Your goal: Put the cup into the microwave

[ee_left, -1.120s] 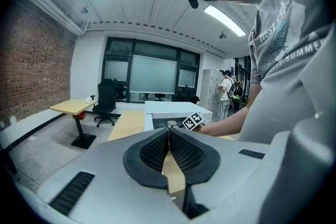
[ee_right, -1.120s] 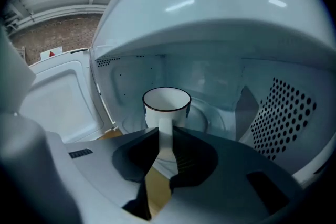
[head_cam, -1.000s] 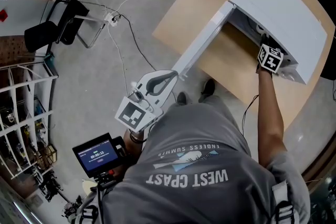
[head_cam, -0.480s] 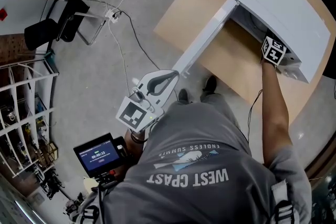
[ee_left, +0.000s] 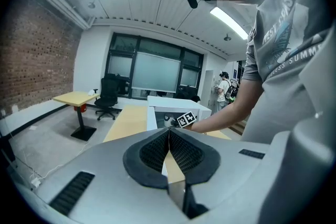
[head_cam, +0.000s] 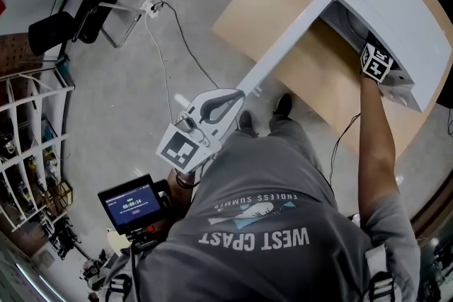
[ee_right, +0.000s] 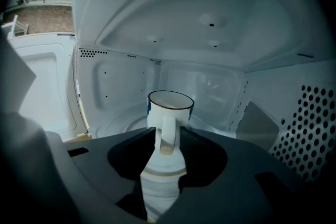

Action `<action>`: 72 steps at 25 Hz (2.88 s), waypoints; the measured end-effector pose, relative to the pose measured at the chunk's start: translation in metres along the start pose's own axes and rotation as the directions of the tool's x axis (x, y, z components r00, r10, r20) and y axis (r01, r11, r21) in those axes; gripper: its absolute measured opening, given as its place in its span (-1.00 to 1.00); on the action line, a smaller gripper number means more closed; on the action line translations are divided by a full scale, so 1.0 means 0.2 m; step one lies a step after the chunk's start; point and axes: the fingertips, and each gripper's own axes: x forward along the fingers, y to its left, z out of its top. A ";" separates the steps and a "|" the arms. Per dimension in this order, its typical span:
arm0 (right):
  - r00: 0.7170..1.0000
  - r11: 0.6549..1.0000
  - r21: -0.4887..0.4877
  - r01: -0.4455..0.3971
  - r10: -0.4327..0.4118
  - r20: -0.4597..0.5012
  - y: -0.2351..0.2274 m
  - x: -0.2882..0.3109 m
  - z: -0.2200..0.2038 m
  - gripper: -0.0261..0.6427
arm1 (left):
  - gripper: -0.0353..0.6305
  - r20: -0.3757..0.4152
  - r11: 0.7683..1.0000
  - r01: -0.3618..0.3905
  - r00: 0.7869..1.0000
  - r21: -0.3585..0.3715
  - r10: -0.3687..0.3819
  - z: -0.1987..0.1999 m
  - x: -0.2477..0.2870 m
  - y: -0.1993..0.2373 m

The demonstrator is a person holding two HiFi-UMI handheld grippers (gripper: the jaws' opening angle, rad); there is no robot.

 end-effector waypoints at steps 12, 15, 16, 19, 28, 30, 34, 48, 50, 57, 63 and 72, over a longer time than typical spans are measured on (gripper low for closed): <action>1.000 0.999 0.026 0.021 -0.021 -0.020 0.05 -0.10 -0.10 -0.39 | -0.83 0.026 1.000 0.011 1.000 0.001 -0.011 -0.10 -0.11 -0.01; 0.999 0.999 0.032 0.028 -0.027 -0.023 0.06 -0.15 -0.13 -0.39 | -0.83 0.041 1.000 0.022 0.999 0.009 -0.022 -0.11 -0.13 -0.03; 0.999 0.999 0.035 0.032 -0.031 -0.025 0.06 -0.17 -0.14 -0.39 | -0.83 0.045 1.000 0.024 0.999 0.012 -0.025 -0.12 -0.13 -0.03; 0.999 0.998 0.050 0.049 -0.048 -0.021 0.10 -0.27 -0.22 -0.39 | -0.83 0.060 0.999 0.038 0.997 0.026 -0.040 -0.20 -0.21 -0.04; 0.995 0.993 0.066 0.098 -0.100 0.026 0.30 -0.87 -0.16 -0.39 | -0.83 0.117 0.991 0.114 0.986 0.074 -0.122 -0.23 -0.62 -0.08; 0.994 0.992 0.073 0.099 -0.102 0.046 0.31 -0.97 -0.16 -0.39 | -0.83 0.129 0.987 0.132 0.981 0.093 -0.143 -0.25 -0.63 -0.11; 0.993 0.993 0.087 0.079 -0.086 0.086 0.39 -1.17 -0.13 -0.39 | -0.83 0.144 0.979 0.163 0.973 0.126 -0.181 -0.26 -0.69 -0.15; 0.949 0.987 0.129 -0.095 0.051 0.312 0.72 -2.05 0.12 -0.60 | -0.83 0.148 0.932 0.312 0.929 0.185 -0.340 -0.39 -0.85 -0.41; 0.936 0.986 0.118 -0.118 0.071 0.345 0.77 -2.20 0.17 -0.75 | -0.83 0.137 0.921 0.342 0.919 0.189 -0.369 -0.41 -0.86 -0.46; 0.910 0.980 0.051 -0.191 0.158 0.383 0.90 -2.73 0.27 -0.87 | -0.83 0.120 0.870 0.429 0.877 0.243 -0.465 -0.42 -0.89 -0.69; 0.894 0.983 0.009 -0.183 0.162 0.417 0.87 -3.16 0.25 -0.87 | -0.83 0.105 0.834 0.467 0.851 0.293 -0.514 -0.40 -0.91 -0.93; 0.908 0.988 -0.056 -0.145 0.155 0.390 0.98 -3.98 -0.15 -0.87 | -0.83 0.061 0.744 0.540 0.792 0.393 -0.607 -0.58 -1.10 -1.59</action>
